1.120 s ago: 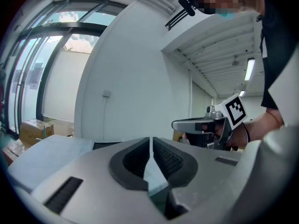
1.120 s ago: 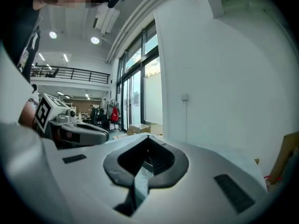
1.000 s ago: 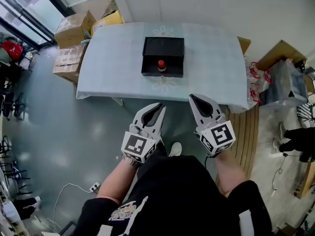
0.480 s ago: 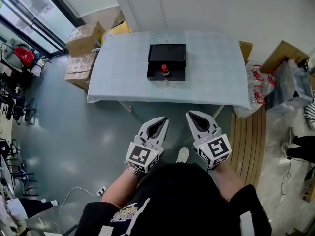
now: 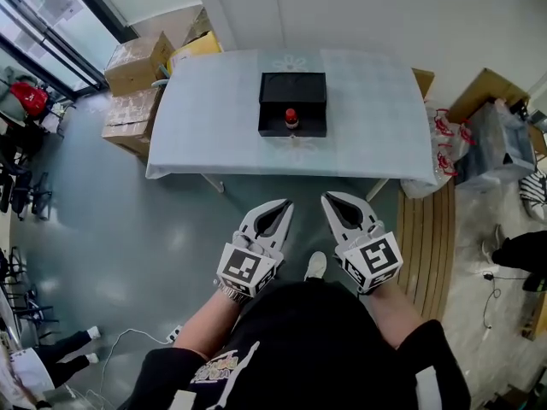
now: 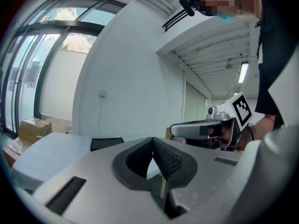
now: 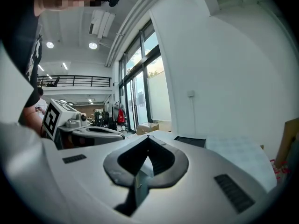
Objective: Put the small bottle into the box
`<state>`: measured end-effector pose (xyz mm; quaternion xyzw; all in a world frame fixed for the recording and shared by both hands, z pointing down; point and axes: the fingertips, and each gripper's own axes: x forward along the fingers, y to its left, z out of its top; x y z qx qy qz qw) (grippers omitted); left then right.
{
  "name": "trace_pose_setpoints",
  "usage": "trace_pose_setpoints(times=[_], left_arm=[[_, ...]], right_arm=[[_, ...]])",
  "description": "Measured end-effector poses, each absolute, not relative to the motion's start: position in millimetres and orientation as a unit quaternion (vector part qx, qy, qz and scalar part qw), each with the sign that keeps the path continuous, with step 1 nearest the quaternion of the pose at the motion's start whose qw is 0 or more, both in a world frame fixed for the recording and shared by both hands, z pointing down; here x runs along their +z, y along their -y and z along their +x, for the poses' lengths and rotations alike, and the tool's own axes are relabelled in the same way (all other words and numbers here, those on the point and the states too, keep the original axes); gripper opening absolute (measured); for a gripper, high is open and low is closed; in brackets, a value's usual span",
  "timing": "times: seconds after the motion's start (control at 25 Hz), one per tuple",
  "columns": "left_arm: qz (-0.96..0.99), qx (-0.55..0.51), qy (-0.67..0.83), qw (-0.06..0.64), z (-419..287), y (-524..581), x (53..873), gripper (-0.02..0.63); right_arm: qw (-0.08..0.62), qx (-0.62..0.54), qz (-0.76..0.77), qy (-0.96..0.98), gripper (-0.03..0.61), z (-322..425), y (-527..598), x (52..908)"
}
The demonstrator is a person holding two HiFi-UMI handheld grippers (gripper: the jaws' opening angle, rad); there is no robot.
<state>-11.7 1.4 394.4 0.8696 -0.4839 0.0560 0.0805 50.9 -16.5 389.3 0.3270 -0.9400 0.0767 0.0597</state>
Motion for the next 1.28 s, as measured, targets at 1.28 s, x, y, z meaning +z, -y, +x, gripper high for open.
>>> trace_pose_setpoints(times=[1.28], left_arm=[[0.894, 0.034, 0.439, 0.084, -99, -27, 397, 0.008]], right_arm=[[0.076, 0.080, 0.383, 0.917, 0.008, -29, -17, 391]])
